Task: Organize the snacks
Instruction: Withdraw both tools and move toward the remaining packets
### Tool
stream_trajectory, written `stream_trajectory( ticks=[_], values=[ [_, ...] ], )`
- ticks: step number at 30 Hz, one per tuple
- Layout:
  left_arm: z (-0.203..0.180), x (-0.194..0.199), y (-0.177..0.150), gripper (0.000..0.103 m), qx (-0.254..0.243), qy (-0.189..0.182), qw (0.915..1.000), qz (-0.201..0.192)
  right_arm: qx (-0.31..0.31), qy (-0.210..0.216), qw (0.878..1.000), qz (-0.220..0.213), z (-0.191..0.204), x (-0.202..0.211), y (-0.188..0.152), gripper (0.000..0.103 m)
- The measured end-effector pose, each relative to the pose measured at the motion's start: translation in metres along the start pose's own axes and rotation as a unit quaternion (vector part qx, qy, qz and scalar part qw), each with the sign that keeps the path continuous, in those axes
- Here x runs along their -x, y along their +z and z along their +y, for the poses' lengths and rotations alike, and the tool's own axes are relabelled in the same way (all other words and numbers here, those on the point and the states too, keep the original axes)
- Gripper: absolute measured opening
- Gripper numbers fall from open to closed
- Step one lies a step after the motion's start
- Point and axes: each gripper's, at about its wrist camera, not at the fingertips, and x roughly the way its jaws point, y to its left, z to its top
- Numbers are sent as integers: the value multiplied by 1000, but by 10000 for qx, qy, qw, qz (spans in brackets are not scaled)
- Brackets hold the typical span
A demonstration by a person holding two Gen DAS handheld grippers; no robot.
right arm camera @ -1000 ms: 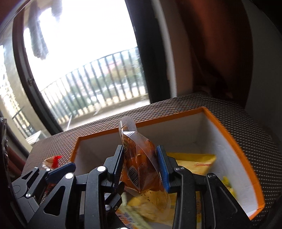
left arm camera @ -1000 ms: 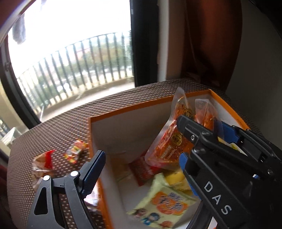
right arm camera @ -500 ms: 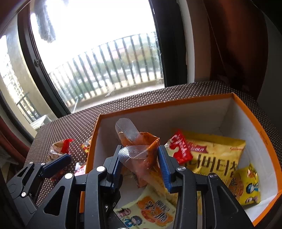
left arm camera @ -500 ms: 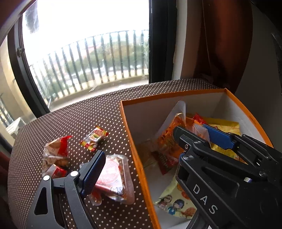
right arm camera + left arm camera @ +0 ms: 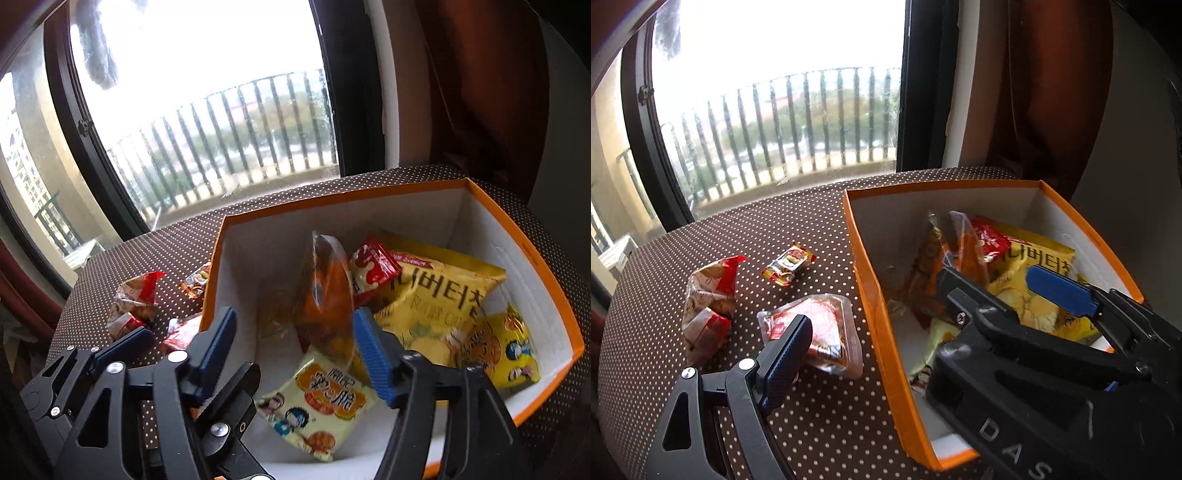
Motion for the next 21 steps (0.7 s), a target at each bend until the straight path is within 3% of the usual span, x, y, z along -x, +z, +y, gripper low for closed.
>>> stream_trajectory(
  ticks=[11,21],
  values=[
    [5,39,-16,89,52,53,9993,-361,61,-123,9992,-363,16,41,-18,85],
    [21,72,-34,99,164,215,9964,-807,227,-186,9965,-784,41,69,-32,91]
  ],
)
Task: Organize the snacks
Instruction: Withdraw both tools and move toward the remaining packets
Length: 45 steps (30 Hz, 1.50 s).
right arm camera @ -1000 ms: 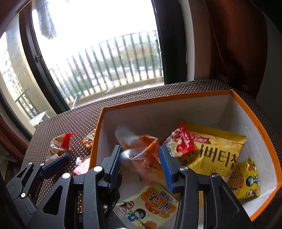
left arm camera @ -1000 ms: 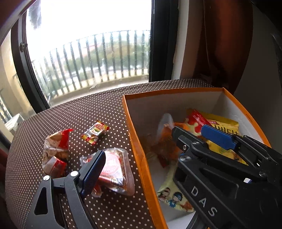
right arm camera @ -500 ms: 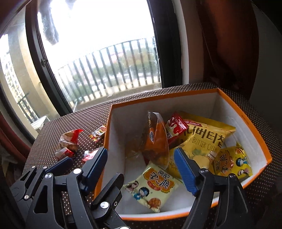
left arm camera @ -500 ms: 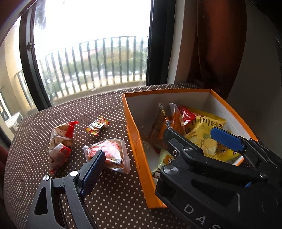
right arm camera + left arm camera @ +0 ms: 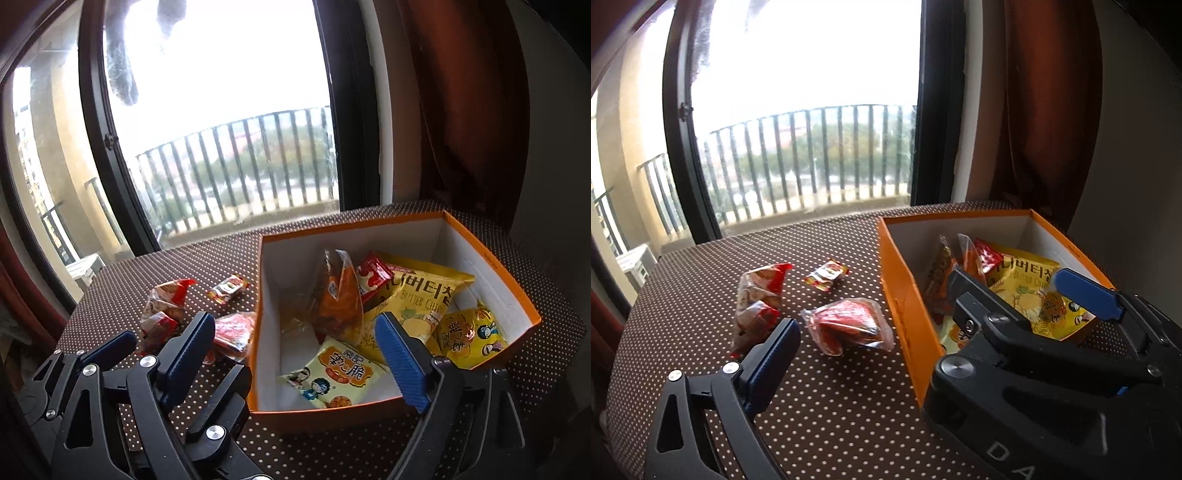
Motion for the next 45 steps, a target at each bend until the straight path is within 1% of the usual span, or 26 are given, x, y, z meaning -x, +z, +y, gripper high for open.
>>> stream_trajectory(
  ticks=[6,12,18,24,31,39,45],
  values=[
    [19,13,-11,101,50,213,9996,-194,154,101,9995,-252,21,9,-8,93],
    [42,17,-24,102,99,394,9989,-233,258,328,9980,-471,43,8,-18,93],
    [64,11,-35,102,141,485,9985,-195,393,446,9972,-444,65,-7,-27,93],
    [85,1,-43,102,234,484,9985,-144,503,492,9964,-476,86,-21,-35,93],
    [104,-15,-48,102,222,667,9975,-66,626,593,9960,-234,107,-49,-39,93],
    [126,-42,-47,102,203,803,9963,230,621,661,9958,131,125,-81,-43,93],
    [136,-63,-43,102,166,807,9957,421,589,605,9957,372,132,-108,-40,93]
  ],
)
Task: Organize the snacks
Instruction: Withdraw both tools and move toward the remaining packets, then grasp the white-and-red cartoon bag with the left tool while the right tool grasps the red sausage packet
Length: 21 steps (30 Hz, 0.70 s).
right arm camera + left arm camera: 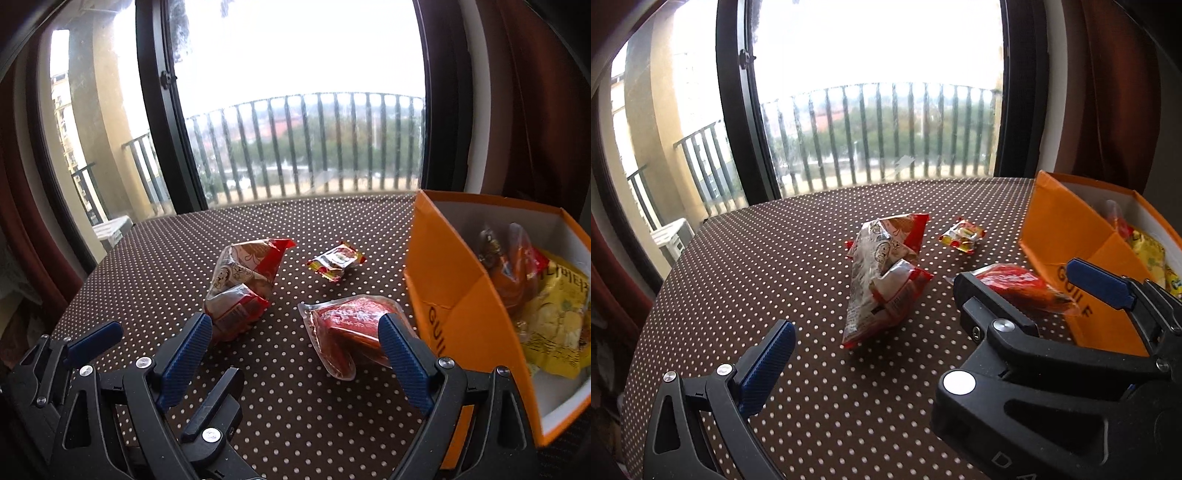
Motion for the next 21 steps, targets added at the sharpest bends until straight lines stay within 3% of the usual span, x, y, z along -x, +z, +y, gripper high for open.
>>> stream_trajectory(
  ticks=[21],
  values=[
    [-13,-79,27,102,-232,-59,9980,578,-432,-337,9965,637,-30,-67,19,93]
  ],
)
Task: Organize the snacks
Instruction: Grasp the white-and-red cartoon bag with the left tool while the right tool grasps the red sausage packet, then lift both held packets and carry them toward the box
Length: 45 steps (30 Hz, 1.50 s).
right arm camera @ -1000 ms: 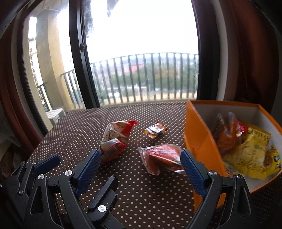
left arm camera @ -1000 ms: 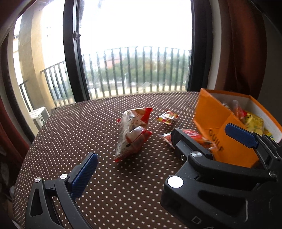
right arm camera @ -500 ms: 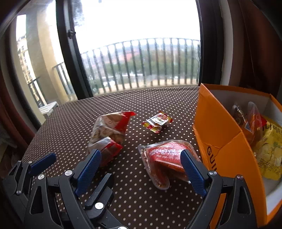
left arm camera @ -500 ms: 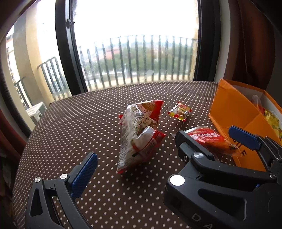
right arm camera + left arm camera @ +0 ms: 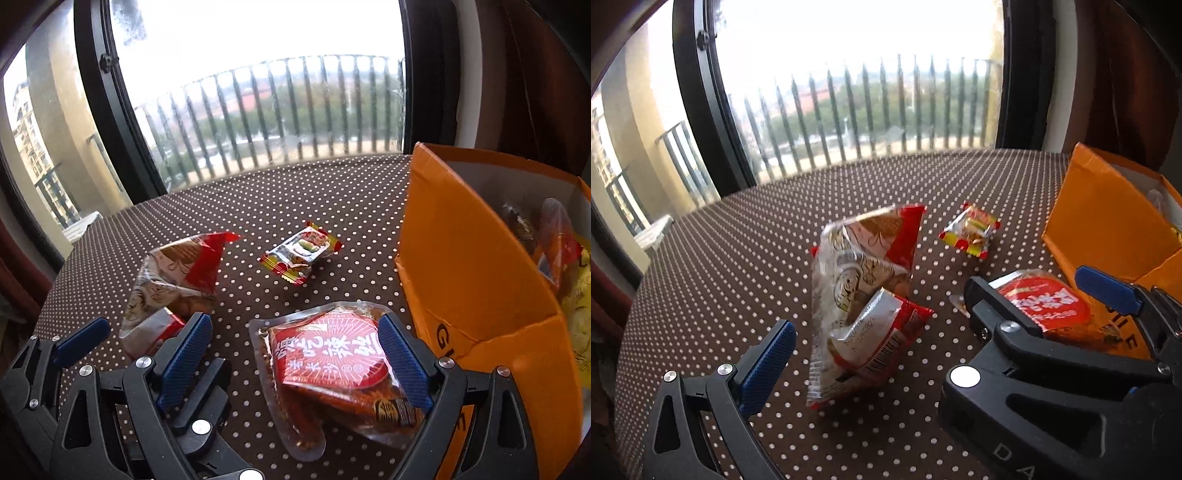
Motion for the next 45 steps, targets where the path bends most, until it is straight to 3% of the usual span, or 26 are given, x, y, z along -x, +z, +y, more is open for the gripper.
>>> stream_trajectory(
  ticks=[11,14,19,22,24,29,31,35,37,38,40,45],
  values=[
    [-2,-39,-6,102,-99,168,9984,533,153,-123,9986,498,-3,-29,-8,93],
    [0,-40,-7,101,-83,135,9986,505,58,-68,9982,592,-5,-31,-13,92],
    [0,-43,-8,101,-124,167,9986,483,166,-60,9982,576,-4,-27,-13,66],
    [-1,-41,-9,99,-168,276,9985,448,176,-20,9982,566,-3,-24,-13,59],
    [1,-37,-7,99,-114,267,9988,392,194,73,9984,523,-4,-22,-11,43],
    [0,-26,0,99,-137,271,9992,278,59,289,9982,523,-4,-25,-6,37],
    [0,-22,5,99,-127,261,9994,162,41,324,9986,422,-4,-20,-2,30],
    [4,-25,15,97,-83,256,9996,72,-16,391,9987,313,-1,-15,7,28],
    [7,-31,15,80,-35,187,9997,163,-44,376,9988,309,-2,-16,10,28],
    [8,-34,15,76,-4,189,9996,200,-49,376,9987,326,-2,-16,10,28],
    [11,-35,14,61,30,418,9990,152,-57,397,9986,344,-2,-17,8,28],
    [15,-32,13,58,119,327,9993,101,-57,405,9987,293,-1,-15,7,28]
  ],
)
